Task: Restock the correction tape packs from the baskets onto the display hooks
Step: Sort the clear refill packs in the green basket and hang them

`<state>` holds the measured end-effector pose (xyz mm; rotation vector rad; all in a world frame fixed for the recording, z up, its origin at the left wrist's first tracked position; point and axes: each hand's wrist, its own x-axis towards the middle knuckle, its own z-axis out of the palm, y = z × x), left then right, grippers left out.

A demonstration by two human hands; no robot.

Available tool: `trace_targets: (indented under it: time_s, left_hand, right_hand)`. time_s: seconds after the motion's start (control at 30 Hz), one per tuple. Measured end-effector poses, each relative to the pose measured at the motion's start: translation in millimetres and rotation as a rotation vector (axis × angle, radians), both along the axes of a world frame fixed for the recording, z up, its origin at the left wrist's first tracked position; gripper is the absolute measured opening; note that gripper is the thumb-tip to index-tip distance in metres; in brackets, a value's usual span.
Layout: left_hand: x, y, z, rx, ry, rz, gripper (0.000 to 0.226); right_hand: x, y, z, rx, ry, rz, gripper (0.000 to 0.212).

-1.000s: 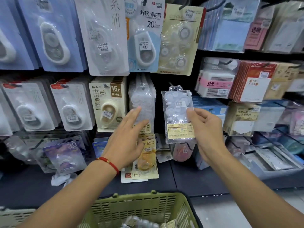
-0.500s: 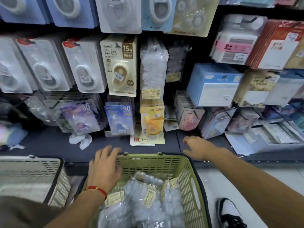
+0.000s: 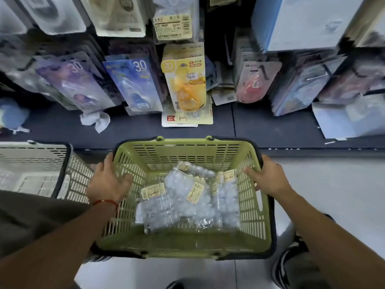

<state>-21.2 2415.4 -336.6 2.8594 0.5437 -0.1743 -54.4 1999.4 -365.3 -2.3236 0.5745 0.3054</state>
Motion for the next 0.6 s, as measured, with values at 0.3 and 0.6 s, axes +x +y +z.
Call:
trace_targets:
  time_s: [0.3, 0.6]
  left_hand:
    - [-19.5, -102.2, -5.0, -0.168, 0.018, -0.183, 0.087]
    - [-20.6, -128.3, -7.4, -0.239, -0.009, -0.108, 0.074]
  right_hand:
    - [-23.8, -87.0, 20.0, -0.762, 0.140, -0.041, 0.057]
    - [-41.0, -35.4, -40.9, -0.555, 0.267, 0.315, 0.059]
